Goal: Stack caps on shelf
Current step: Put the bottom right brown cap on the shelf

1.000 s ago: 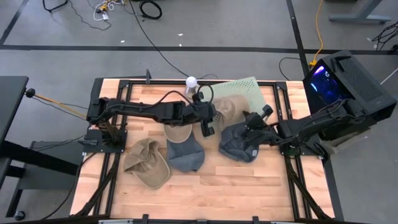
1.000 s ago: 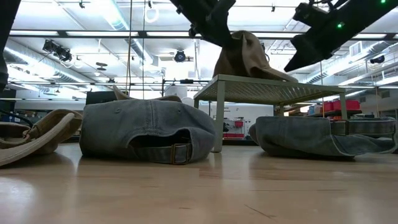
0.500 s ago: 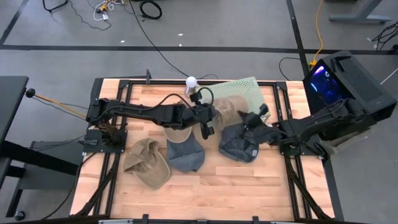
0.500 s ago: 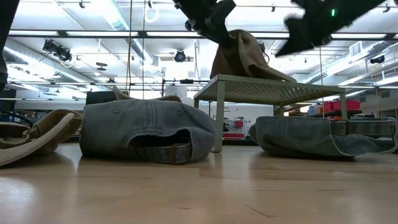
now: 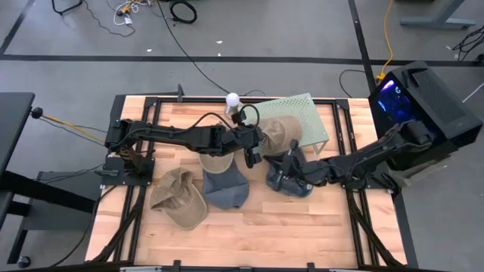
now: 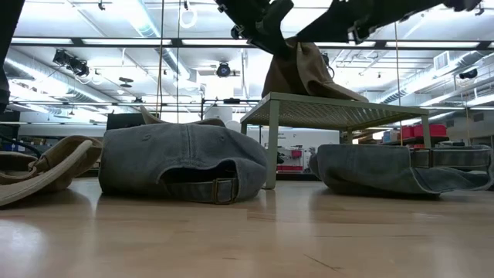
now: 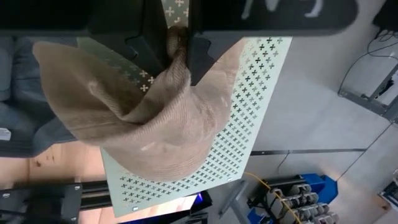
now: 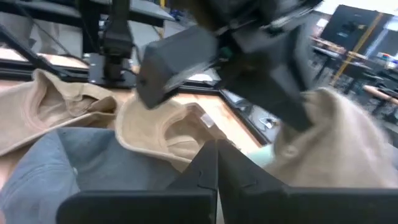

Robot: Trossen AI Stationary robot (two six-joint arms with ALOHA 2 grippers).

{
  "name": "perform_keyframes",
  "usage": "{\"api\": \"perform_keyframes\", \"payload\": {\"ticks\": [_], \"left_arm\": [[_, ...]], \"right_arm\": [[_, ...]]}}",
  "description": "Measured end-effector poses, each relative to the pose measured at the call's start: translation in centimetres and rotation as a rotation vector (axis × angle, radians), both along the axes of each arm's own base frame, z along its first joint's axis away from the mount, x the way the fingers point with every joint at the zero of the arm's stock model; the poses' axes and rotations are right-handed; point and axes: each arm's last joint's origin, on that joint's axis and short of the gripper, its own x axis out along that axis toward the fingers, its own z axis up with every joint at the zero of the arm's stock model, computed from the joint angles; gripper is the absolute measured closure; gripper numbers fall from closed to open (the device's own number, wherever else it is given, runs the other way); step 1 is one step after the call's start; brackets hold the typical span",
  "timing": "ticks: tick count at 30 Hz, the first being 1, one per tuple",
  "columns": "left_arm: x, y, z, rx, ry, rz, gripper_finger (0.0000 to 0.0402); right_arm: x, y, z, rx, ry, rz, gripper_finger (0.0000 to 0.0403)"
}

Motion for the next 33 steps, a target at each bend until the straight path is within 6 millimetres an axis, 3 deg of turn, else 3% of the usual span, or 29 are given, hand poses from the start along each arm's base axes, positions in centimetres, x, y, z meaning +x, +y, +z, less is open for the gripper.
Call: {"api": "perform_keyframes", "payload": {"ticks": [4,11,19,28,33], "left_arm": [[0.0,0.0,0.0,0.0,-0.007,0.004,0.0343],[0.0,0.0,0.1,-0.001,-0.013,0.003,0.037],[0.0,0.0,0.1,0.002,-0.007,0.003,0.0335],[-0.2,-0.1,-0.2,0.0,0.033,-0.005,0.0368],[-0.1,-0.1,-0.3,-0.009,0.029,-0.009,0.0349]], "right_arm": [[1.1,0.0,-0.3,0.01,0.014,-0.004,0.0401],[1.9,-1.5,-2.3,0.075,0.091,-0.092,0.0401],[0.4,-3.0,-3.0,0.063,0.186,-0.296,0.0401],[-1.6,-3.7,-1.9,0.049,0.185,-0.426,0.0401],[-1.9,-4.3,-1.9,0.045,0.203,-0.459,0.0401]]}}
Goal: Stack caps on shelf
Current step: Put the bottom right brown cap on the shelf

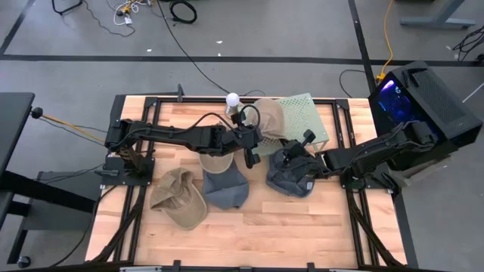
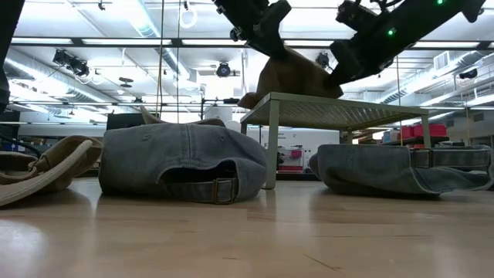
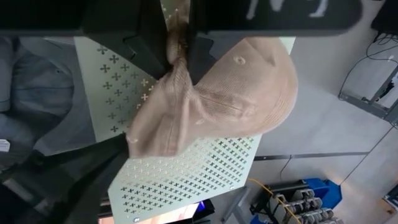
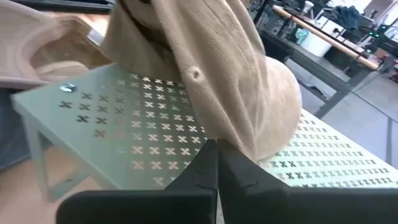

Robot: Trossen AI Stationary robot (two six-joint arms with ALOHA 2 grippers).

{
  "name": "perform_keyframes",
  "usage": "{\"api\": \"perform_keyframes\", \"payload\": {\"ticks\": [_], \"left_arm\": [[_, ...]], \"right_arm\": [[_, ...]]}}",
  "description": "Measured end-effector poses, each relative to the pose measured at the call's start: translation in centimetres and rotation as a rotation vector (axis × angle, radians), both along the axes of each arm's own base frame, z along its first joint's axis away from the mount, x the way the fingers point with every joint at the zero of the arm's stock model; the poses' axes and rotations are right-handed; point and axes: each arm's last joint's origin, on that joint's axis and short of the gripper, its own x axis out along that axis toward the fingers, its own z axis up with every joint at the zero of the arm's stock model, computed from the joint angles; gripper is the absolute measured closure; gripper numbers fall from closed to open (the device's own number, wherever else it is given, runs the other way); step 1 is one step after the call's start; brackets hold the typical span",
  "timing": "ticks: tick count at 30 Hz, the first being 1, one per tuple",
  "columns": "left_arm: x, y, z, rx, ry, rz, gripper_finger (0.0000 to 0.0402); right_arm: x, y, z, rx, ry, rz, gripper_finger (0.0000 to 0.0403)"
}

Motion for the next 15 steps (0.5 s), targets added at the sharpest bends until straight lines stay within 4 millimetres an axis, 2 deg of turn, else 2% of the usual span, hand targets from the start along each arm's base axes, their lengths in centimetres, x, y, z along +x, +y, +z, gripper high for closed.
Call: {"api": "perform_keyframes", "payload": {"ticks": [5,15], "left_arm": [[0.0,0.0,0.0,-0.009,-0.004,0.002,0.0333],[0.0,-0.1,0.0,-0.021,-0.003,-0.018,0.0354]], "right_arm": [[-0.1,-0.8,-0.2,-0.001,0.026,-0.034,0.0401],[-0.4,-1.4,-0.6,0.022,0.06,-0.055,0.0401]]}}
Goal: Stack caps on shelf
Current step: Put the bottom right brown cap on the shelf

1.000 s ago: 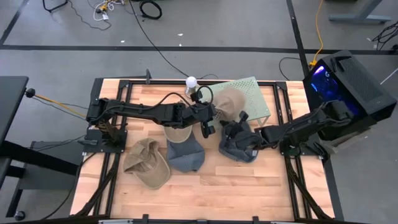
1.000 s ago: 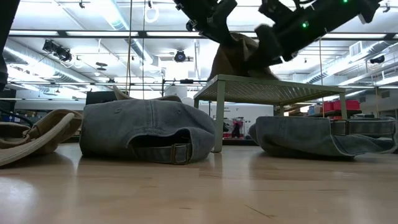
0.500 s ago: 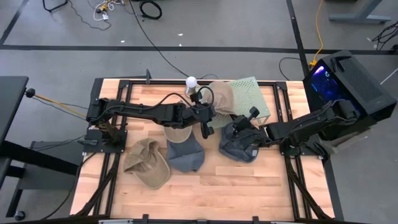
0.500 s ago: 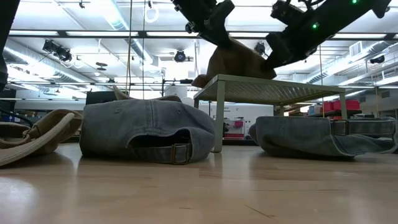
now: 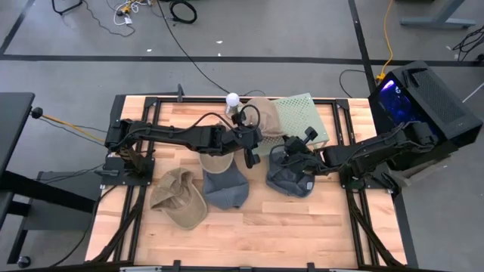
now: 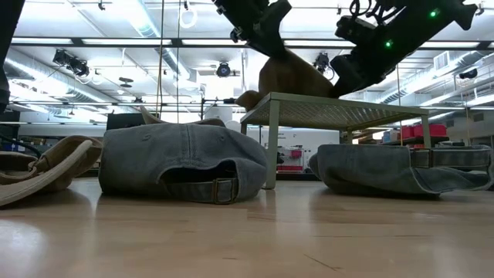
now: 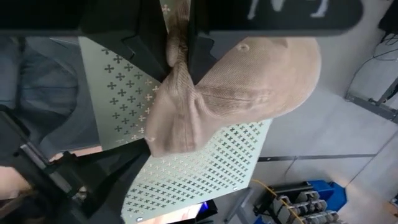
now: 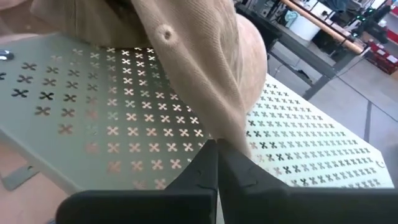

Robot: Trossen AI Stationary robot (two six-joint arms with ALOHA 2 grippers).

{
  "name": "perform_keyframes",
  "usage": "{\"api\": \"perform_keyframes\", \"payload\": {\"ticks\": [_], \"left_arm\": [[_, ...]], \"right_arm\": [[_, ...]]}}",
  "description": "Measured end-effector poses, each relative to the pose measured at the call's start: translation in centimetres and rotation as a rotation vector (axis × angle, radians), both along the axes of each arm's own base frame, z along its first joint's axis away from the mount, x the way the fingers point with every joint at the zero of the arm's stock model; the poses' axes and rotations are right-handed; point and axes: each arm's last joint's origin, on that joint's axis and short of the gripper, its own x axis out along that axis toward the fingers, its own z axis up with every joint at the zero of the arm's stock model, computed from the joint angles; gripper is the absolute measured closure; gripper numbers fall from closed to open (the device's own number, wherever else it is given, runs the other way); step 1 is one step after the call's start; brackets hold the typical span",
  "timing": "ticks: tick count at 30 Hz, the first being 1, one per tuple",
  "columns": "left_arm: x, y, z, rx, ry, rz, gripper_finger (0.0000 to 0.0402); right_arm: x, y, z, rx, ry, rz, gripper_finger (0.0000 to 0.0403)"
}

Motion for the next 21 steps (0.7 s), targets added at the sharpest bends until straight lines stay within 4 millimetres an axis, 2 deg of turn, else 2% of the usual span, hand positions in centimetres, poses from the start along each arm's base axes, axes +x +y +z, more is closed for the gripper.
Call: {"api": "perform_keyframes", "payload": {"ticks": [9,18,21], "left_arm": [[0.0,0.0,0.0,0.005,0.008,-0.02,0.0345],[0.0,-0.1,0.0,0.017,0.022,-0.041,0.0344],[0.1,-0.1,0.0,0.005,0.023,-0.065,0.033]], "right_arm": [[-0.1,0.1,0.0,0.024,0.008,0.027,0.0401],[-1.2,0.2,1.4,0.049,-0.046,0.032,0.0401],[-1.5,0.5,1.7,0.053,-0.061,0.046,0.0401]]}}
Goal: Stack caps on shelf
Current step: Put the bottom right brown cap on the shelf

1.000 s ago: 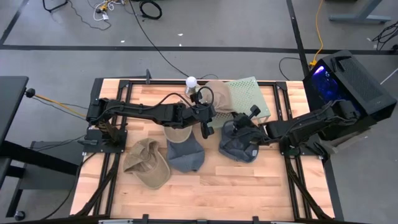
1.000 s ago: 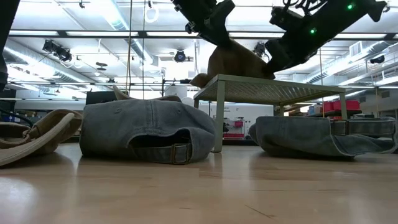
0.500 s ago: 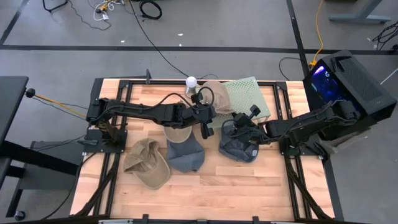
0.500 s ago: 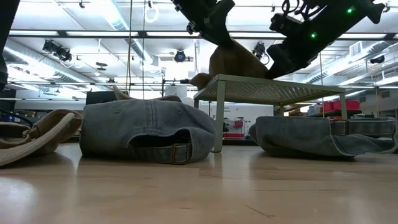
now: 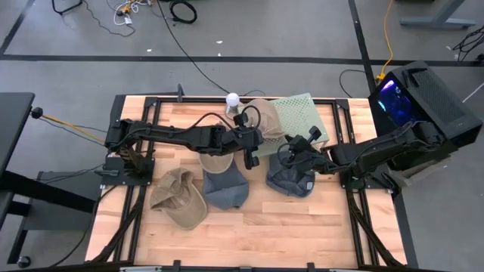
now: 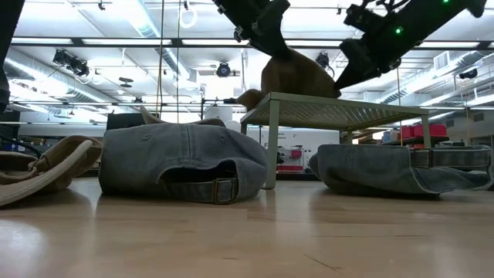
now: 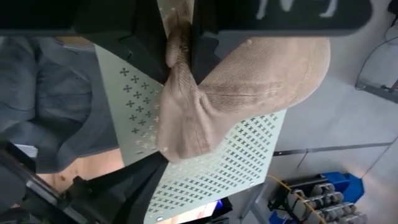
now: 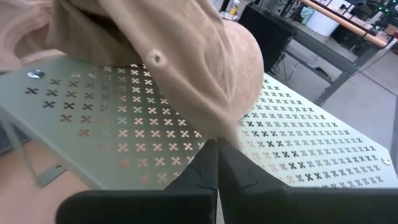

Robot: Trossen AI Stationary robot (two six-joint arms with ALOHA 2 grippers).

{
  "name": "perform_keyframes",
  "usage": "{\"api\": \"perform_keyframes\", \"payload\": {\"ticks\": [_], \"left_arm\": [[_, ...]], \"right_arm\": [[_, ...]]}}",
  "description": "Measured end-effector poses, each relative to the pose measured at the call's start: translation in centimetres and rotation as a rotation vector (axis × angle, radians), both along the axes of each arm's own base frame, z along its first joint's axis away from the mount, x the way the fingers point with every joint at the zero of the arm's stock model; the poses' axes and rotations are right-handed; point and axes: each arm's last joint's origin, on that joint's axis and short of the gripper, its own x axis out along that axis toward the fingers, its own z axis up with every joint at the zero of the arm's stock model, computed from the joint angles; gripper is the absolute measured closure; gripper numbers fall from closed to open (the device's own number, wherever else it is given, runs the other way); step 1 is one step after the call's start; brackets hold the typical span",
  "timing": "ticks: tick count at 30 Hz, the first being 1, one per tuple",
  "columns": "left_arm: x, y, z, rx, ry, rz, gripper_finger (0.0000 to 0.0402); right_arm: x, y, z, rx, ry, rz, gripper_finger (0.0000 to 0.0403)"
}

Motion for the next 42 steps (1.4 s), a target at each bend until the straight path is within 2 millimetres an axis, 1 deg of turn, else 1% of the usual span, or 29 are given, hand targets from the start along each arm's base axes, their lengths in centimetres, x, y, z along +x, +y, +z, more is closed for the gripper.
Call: {"api": "perform_keyframes", "payload": {"ticks": [4,9,13,16,19,22,26,28,32,34,36,38,40,42], "left_arm": [[0.0,0.0,0.0,0.002,0.003,-0.011,0.0284],[0.0,0.0,0.2,0.007,-0.008,-0.007,0.0207],[-0.7,0.0,1.7,0.017,-0.066,0.011,0.016],[-1.4,0.1,3.0,0.01,-0.106,0.015,0.0143],[-2.2,-0.2,3.7,-0.004,-0.101,-0.001,0.0139],[-3.4,-0.9,3.9,-0.019,-0.033,-0.004,0.0141],[-5.1,-1.7,2.2,-0.02,0.179,0.06,0.0155],[-5.8,-1.9,1.7,-0.027,0.247,0.096,0.0163],[-6.1,-1.7,0.7,-0.033,0.298,0.121,0.018],[-6.1,-1.2,0.5,-0.035,0.303,0.134,0.0187],[-6.1,-0.6,0.5,-0.04,0.298,0.15,0.0194],[-6.0,-0.1,0.5,-0.043,0.287,0.165,0.0199],[-5.9,0.5,0.6,-0.045,0.271,0.179,0.0203],[-5.8,0.9,0.7,-0.049,0.26,0.184,0.0206]], "right_arm": [[-0.1,0.3,0.1,0.001,-0.007,0.012,0.0401],[-0.1,0.3,0.1,-0.001,-0.005,0.014,0.0401],[-0.1,0.3,0.1,-0.001,-0.005,0.014,0.0401],[-0.1,0.3,0.1,-0.002,-0.003,0.014,0.0401],[-0.1,0.3,0.1,-0.001,-0.002,0.015,0.0401],[-0.1,0.4,0.1,0.006,0.0,0.024,0.0401],[-0.1,0.6,0.1,-0.022,0.017,0.041,0.0401],[-0.2,0.8,0.3,-0.046,0.007,0.027,0.0401],[-0.4,1.2,0.8,-0.092,-0.018,0.013,0.0401],[-0.5,1.6,1.1,-0.089,-0.041,0.026,0.0401],[-0.5,2.1,1.4,-0.088,-0.054,0.078,0.0401],[-0.3,3.0,1.8,-0.101,-0.042,0.18,0.0401],[0.1,4.0,1.8,-0.124,-0.021,0.294,0.0401],[0.6,4.9,1.7,-0.154,-0.011,0.365,0.0401]]}}
